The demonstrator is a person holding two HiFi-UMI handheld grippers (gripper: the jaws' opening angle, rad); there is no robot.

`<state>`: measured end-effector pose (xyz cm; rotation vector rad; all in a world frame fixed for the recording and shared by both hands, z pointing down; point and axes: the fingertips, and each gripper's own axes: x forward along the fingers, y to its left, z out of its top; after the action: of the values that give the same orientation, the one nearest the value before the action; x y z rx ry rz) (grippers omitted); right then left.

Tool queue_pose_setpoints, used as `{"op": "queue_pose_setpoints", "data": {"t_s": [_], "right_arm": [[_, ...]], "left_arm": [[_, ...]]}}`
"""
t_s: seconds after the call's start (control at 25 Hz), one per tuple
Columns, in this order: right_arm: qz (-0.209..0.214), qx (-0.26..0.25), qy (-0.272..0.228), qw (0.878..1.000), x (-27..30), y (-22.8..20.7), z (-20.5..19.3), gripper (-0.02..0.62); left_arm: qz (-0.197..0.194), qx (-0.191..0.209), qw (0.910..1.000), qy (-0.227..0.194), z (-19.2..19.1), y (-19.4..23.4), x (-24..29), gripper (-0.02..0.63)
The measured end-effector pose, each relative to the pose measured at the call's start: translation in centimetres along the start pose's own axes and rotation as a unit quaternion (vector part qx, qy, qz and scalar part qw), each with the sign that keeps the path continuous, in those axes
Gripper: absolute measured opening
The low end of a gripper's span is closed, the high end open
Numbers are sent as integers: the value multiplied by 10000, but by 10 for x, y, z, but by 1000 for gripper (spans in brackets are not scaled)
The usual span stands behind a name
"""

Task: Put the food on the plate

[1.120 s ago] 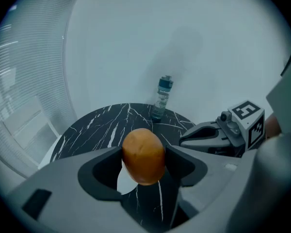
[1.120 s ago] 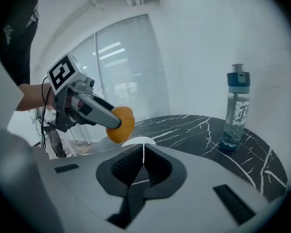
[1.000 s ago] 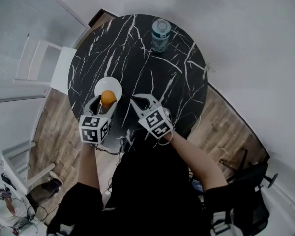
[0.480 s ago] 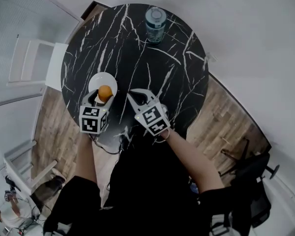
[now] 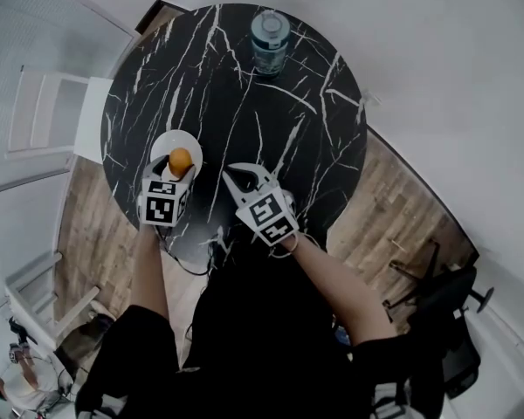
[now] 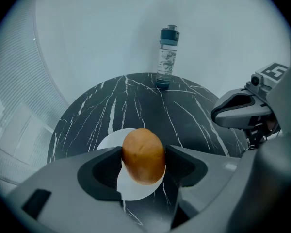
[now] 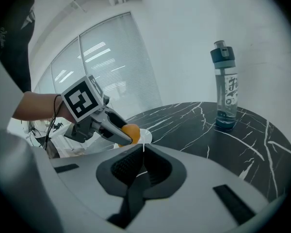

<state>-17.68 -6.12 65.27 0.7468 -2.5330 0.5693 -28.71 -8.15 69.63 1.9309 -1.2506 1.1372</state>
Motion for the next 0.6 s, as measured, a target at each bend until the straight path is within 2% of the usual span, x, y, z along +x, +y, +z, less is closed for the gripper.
{"op": "queue_pose_setpoints", "data": {"t_s": [0.28,0.48,0.6], "right_arm": [[11,-25,14,10000,1,4,1,2],[33,-40,47,10000,2,6,0,2],[40,-38,41,10000,2,6,1,3]], "left_arm": [[165,149,9997,66,2,10,3,273],[374,517,9976,279,-2,18,3,273],[578,943,9929,433,-4,24,4,273]]}}
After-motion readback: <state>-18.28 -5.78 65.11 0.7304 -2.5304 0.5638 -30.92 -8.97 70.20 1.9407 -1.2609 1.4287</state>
